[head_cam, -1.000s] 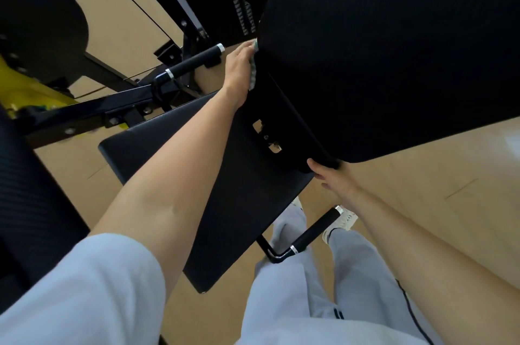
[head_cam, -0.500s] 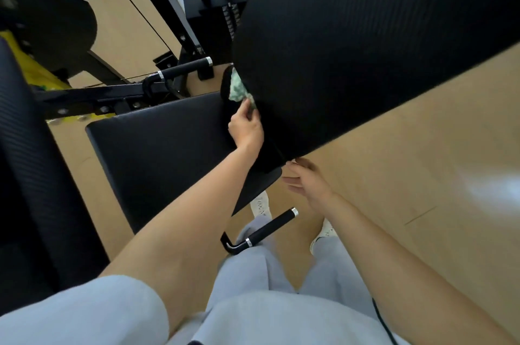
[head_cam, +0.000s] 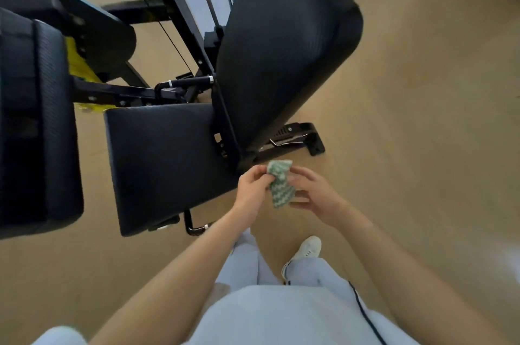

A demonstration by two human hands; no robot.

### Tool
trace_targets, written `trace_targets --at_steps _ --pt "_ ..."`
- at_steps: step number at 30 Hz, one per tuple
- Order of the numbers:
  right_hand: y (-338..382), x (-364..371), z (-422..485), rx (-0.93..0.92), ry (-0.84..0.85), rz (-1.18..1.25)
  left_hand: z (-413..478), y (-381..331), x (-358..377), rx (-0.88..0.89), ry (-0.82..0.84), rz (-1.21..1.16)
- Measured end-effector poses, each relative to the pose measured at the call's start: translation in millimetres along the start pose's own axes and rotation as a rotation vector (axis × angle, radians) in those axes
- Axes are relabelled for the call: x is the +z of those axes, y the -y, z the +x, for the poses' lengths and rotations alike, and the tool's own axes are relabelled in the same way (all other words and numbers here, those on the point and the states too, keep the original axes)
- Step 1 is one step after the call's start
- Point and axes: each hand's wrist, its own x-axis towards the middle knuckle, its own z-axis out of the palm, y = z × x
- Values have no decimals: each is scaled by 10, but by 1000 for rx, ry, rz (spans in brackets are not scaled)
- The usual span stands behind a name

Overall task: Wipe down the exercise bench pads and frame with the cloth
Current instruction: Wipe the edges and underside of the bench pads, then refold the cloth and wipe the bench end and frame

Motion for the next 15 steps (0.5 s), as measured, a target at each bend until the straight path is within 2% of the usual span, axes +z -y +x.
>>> trace_targets --at_steps 4,6,9,11,15 --pt "239 -263 -461 -175 138 93 -519 -293 218 40 124 -153" --pt "478 -310 -653 -349 82 82 -688 -592 289 157 192 -150" --pt "945 -353 -957 -627 -47 88 -855 -1103 393 373 299 -5" --pt "1230 -388 -1096 -769 -121 67 -899 -1416 469 527 270 122" --pt "1716 -435 -1198 -997 -234 73 -847 -2006 617 839 51 241"
